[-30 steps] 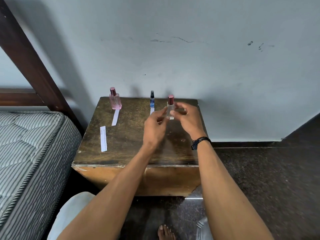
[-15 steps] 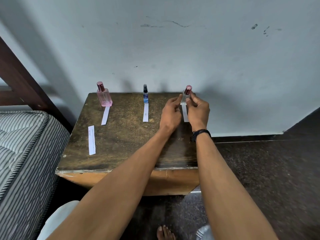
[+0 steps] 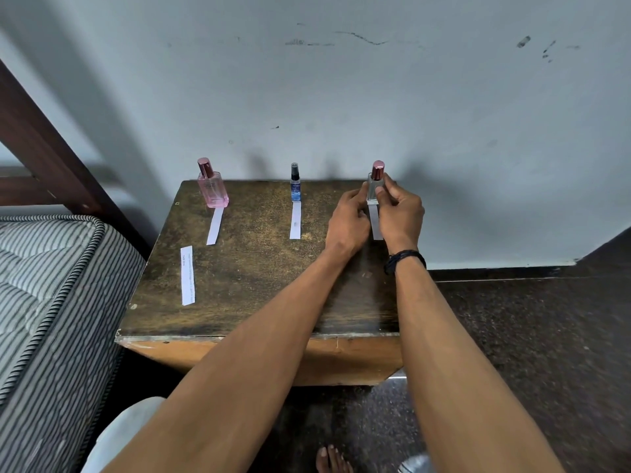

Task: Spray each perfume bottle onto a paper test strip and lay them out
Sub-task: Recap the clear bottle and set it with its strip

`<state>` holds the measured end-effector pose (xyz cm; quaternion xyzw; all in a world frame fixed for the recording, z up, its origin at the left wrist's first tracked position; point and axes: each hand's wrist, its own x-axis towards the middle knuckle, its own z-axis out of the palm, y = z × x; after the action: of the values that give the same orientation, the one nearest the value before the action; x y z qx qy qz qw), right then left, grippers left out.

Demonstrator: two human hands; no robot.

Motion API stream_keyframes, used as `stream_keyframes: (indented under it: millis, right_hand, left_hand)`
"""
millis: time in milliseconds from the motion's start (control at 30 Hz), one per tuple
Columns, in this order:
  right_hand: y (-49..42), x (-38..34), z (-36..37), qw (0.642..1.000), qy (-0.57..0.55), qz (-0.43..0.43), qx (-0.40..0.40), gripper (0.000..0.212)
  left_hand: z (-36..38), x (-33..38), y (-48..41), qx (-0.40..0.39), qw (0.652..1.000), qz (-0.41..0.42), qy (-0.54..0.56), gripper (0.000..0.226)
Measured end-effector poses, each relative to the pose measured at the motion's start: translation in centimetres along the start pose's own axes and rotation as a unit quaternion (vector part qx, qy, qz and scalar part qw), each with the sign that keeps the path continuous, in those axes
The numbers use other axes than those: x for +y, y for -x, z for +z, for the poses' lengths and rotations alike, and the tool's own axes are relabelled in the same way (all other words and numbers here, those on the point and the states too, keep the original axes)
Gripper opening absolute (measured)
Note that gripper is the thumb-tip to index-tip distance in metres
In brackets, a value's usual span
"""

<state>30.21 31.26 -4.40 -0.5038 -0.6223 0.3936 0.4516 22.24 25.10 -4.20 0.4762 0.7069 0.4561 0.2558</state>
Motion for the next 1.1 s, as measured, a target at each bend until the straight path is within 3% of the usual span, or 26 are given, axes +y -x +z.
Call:
stream_keyframes:
  millis: [1100]
  right_hand:
    - [0.14,0.74,-0.08,0.999,0.0,0.033,0.014,0.039]
  left_hand:
    - [0.26,-0.36,0.06,0.014,1.0,-0.013,0.02,0.061]
